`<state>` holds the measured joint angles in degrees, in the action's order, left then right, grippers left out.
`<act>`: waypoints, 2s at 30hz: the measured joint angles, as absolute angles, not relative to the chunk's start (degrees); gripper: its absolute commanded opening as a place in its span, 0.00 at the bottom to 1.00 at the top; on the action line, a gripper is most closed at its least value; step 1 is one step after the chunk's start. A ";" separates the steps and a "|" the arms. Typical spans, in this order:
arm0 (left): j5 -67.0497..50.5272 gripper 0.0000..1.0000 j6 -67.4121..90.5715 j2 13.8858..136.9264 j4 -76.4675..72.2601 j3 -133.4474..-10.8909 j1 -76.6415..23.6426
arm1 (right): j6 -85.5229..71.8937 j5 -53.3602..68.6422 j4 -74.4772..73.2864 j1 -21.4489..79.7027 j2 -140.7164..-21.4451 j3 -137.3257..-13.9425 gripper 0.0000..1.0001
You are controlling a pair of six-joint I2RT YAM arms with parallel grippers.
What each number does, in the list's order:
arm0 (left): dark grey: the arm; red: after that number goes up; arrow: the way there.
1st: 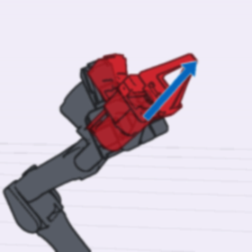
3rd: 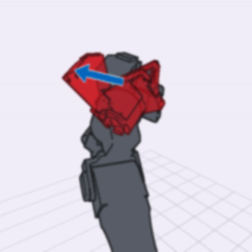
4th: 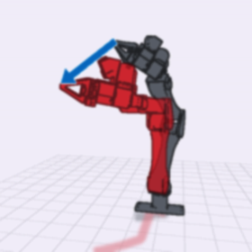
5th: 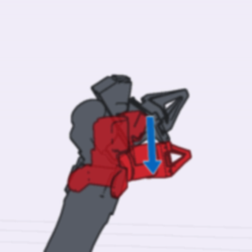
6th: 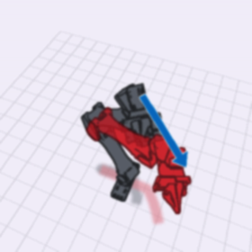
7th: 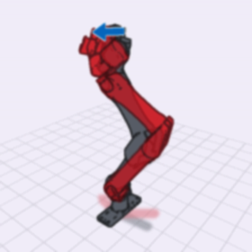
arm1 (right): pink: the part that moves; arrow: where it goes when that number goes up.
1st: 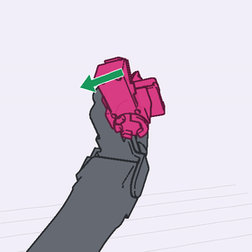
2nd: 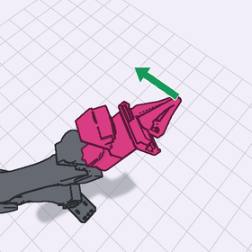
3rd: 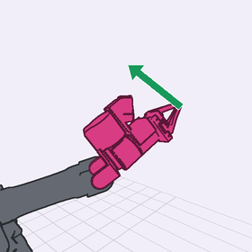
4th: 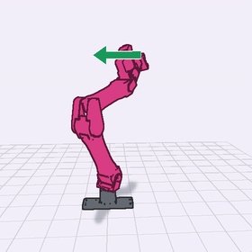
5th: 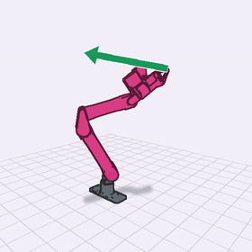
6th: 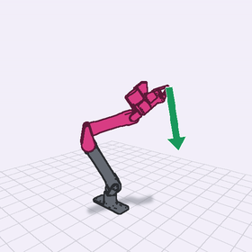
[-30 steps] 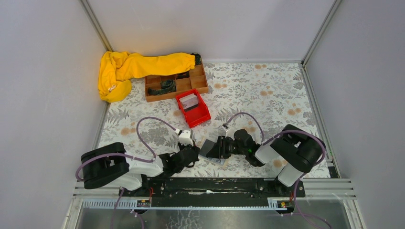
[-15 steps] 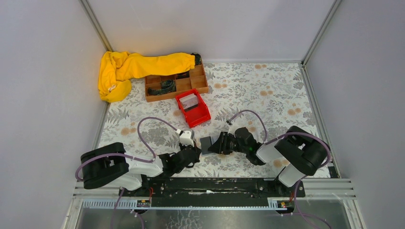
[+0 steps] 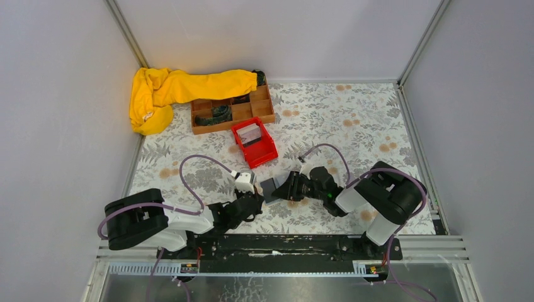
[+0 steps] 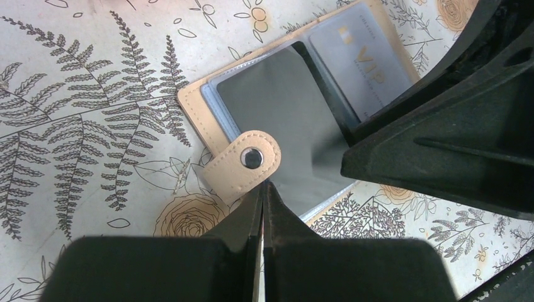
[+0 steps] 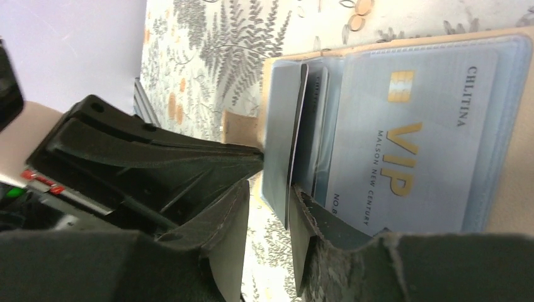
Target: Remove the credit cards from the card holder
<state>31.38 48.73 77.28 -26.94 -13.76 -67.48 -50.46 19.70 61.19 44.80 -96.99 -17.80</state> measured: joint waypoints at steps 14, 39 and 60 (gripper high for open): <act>31.35 0.00 48.73 77.25 -27.00 -13.80 -67.51 | -50.52 25.17 63.90 44.45 -97.89 -18.20 0.37; 30.76 0.00 49.30 77.69 -27.16 -14.13 -67.51 | -49.52 28.67 61.49 40.45 -95.59 -17.91 0.37; 30.68 0.00 49.47 77.84 -27.38 -14.13 -67.51 | -45.63 28.95 55.66 36.99 -90.65 -15.66 0.30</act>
<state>30.68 49.47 77.84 -27.38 -14.13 -67.51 -45.63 28.95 55.66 36.99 -90.65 -15.66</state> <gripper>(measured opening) 0.009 0.348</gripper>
